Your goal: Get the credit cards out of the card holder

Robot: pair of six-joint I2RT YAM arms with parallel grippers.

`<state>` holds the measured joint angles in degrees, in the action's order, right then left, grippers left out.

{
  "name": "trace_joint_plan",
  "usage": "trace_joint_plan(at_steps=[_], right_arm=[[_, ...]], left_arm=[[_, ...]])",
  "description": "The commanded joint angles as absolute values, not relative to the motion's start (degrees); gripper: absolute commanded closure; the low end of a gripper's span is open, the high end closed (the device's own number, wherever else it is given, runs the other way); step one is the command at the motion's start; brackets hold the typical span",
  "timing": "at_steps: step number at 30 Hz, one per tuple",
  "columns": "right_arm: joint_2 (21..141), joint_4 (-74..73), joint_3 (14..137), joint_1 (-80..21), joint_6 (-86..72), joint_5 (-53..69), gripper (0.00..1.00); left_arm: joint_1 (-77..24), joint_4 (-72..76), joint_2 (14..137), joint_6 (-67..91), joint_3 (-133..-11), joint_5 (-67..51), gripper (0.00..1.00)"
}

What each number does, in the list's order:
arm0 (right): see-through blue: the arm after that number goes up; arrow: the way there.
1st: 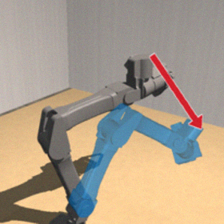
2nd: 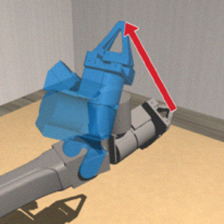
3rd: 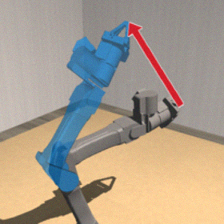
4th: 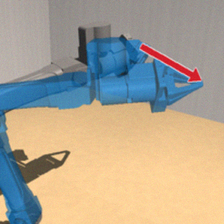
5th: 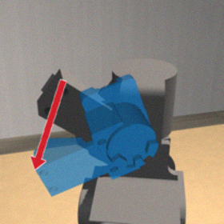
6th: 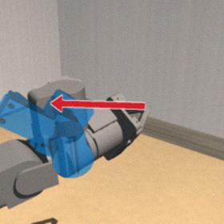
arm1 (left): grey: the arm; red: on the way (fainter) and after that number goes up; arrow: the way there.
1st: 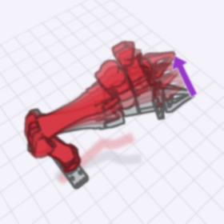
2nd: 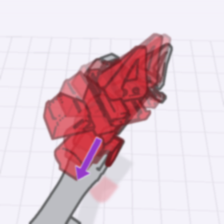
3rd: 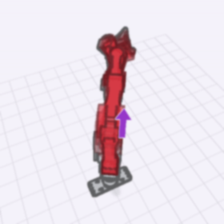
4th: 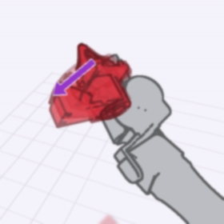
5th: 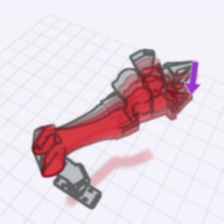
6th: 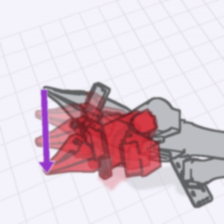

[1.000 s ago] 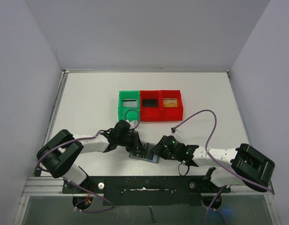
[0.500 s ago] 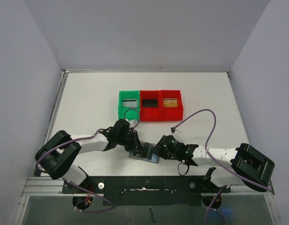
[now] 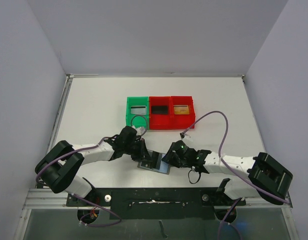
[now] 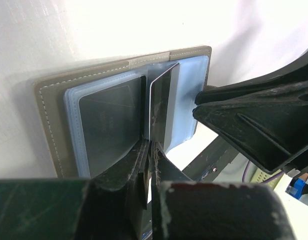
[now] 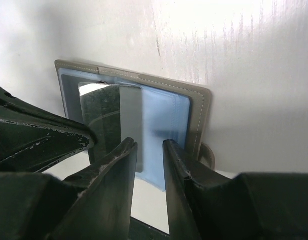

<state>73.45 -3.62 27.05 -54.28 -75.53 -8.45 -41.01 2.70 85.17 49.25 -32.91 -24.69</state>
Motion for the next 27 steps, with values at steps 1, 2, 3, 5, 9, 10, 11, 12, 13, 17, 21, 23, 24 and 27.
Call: trace_joint_plan(at_steps=[1, 2, 3, 5, 9, 10, 11, 12, 13, 17, 21, 23, 24, 27], right_arm=[[70.36, -4.58, 30.86, -53.43, -69.72, -8.35, 0.7], [70.36, -3.63, 31.03, -53.41, -69.44, -7.75, 0.7], [70.58, -2.63, 31.1, -53.35, -69.38, -7.29, 0.7], [71.75, -0.59, 30.96, -53.22, -69.63, -6.11, 0.7], [76.11, 2.87, 30.5, -52.83, -70.34, -3.01, 0.7], [77.21, 2.96, 30.49, -52.79, -70.73, -2.8, 0.7], [78.05, 2.27, 30.43, -52.92, -72.09, -3.36, 0.71], [78.47, 1.98, 29.97, -53.1, -73.56, -3.91, 0.71], [78.56, 2.86, 28.87, -53.21, -74.45, -4.09, 0.71], [78.77, 5.75, 24.82, -52.85, -77.0, -3.53, 0.71], [78.99, 4.96, 24.05, -52.73, -77.06, -3.85, 0.71], [78.91, 5.07, 23.91, -52.66, -77.0, -3.95, 0.71], [78.86, 4.97, 23.88, -52.6, -77.04, -4.02, 0.71], [78.52, 4.55, 23.85, -52.6, -76.88, -4.21, 0.71]], left_arm=[[-40.61, 2.58, 83.28, 48.07, -35.07, -24.08, 0.99], [-40.61, 2.75, 83.19, 48.08, -35.04, -24.08, 0.99], [-40.63, 2.87, 83.3, 48.01, -34.99, -24.02, 0.99], [-40.63, 2.82, 83.4, 47.83, -34.95, -24.02, 0.99], [-40.61, 3.52, 83.3, 47.89, -34.78, -24.3, 0.98], [-40.62, 3.7, 83.23, 47.94, -34.75, -24.38, 0.98], [-40.61, 3.89, 83.23, 48.03, -34.71, -24.49, 0.98], [-40.61, 4.18, 83.23, 48.06, -34.64, -24.67, 0.97], [-40.61, 4.52, 83.21, 48.26, -34.59, -24.84, 0.95], [-40.61, 10.88, 83.95, 51.44, -33.43, -26.58, 0.9], [-40.61, 12.69, 85.67, 52.67, -33.8, -29.25, 0.86], [-40.61, 13.95, 85.91, 53.1, -32.9, -29.72, 0.86], [-40.61, 14.13, 85.95, 53.2, -32.68, -29.94, 0.87], [-40.65, 13.63, 85.33, 52.98, -32.11, -29.31, 0.9]])
